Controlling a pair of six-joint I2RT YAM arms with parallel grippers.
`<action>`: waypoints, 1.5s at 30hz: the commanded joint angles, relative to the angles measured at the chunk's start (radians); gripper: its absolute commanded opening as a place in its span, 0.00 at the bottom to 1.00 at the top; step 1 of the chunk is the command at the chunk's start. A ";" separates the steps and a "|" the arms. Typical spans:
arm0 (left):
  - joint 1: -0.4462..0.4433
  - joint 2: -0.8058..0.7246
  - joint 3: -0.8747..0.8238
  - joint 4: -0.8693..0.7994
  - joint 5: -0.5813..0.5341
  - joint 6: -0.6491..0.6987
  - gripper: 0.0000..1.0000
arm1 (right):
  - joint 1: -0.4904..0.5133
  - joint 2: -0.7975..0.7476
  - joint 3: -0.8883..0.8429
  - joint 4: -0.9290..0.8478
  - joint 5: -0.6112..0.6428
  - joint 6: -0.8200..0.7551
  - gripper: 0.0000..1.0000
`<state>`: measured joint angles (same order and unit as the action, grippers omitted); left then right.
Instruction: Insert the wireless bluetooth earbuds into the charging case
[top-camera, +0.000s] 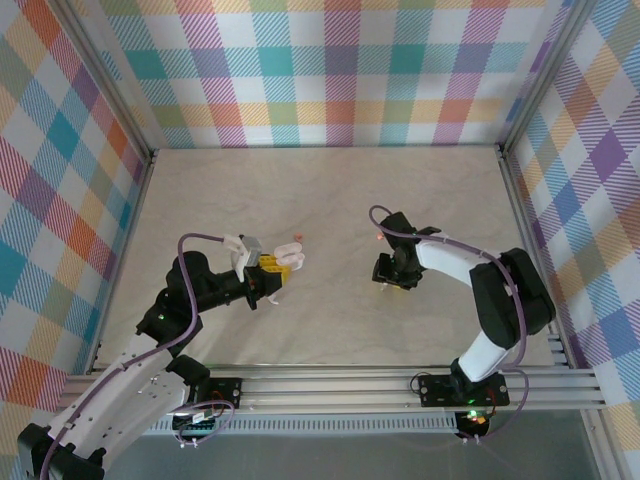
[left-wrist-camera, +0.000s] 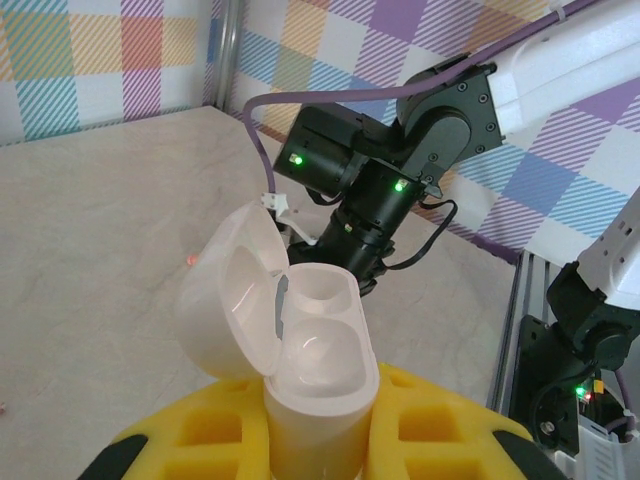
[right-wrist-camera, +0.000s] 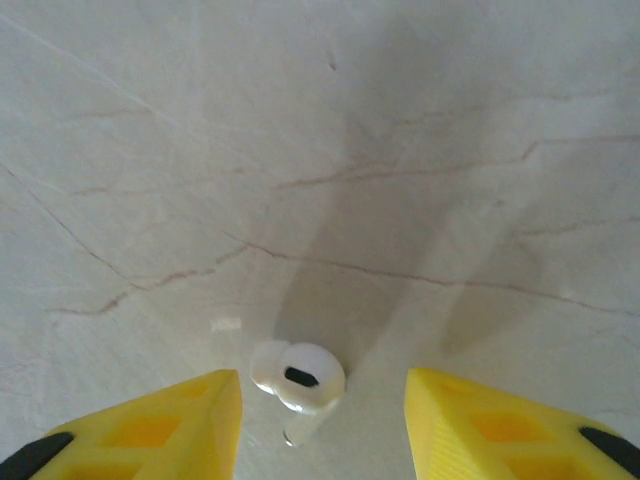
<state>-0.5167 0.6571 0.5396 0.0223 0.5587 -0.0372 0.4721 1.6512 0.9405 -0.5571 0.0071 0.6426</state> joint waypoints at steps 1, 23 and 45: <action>-0.009 -0.014 0.040 -0.002 0.005 0.002 0.00 | 0.008 0.022 0.032 -0.010 0.010 -0.009 0.46; -0.009 -0.011 0.048 -0.039 0.001 0.024 0.00 | 0.069 0.113 0.127 -0.083 0.066 -0.055 0.27; -0.009 0.038 -0.028 0.076 -0.006 -0.013 0.00 | 0.123 -0.001 0.200 -0.171 0.124 -0.139 0.23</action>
<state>-0.5167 0.6834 0.5346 0.0212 0.5564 -0.0349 0.5732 1.7054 1.0973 -0.6777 0.0994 0.5304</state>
